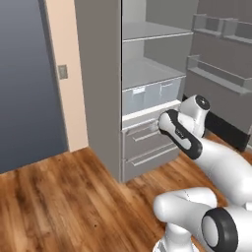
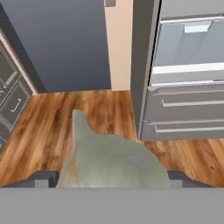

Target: Take the cheese, chicken drumstick, and garlic from the fridge and place them on the plate on the dining counter to create an appetizer plate.

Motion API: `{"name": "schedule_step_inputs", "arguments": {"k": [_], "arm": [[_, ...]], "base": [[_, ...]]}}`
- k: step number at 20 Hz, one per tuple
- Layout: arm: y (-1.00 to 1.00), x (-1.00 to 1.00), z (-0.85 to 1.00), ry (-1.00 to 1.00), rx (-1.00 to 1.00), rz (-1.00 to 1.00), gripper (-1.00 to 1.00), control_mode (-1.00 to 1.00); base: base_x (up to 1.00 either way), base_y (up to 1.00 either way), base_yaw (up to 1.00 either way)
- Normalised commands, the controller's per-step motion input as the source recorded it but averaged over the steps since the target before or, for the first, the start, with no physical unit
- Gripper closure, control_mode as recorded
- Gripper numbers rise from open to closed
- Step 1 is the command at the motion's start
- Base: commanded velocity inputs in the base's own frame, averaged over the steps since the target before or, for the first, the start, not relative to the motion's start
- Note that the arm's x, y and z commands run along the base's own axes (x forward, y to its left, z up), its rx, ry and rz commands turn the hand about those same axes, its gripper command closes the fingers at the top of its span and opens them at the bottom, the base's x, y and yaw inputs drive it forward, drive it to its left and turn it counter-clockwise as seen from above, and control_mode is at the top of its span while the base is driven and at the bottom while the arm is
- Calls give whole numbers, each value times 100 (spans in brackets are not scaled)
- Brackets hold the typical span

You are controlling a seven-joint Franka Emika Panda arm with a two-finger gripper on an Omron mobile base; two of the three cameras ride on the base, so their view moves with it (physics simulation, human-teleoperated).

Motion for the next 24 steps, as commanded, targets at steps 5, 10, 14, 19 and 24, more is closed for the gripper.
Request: {"name": "schedule_step_inputs", "arguments": {"k": [5, 10, 14, 19, 24], "arm": [[0, 0, 0, 0, 0, 0, 100, 100], [0, 0, 0, 0, 0, 0, 100, 100], [0, 0, 0, 0, 0, 0, 100, 100], [0, 0, 0, 0, 0, 0, 100, 100], [0, 0, 0, 0, 0, 0, 100, 100]], "base": [[-100, -24, 0], [-100, -50, 6], [-100, -33, 6], [-100, -34, 5], [-100, -30, 5]]}}
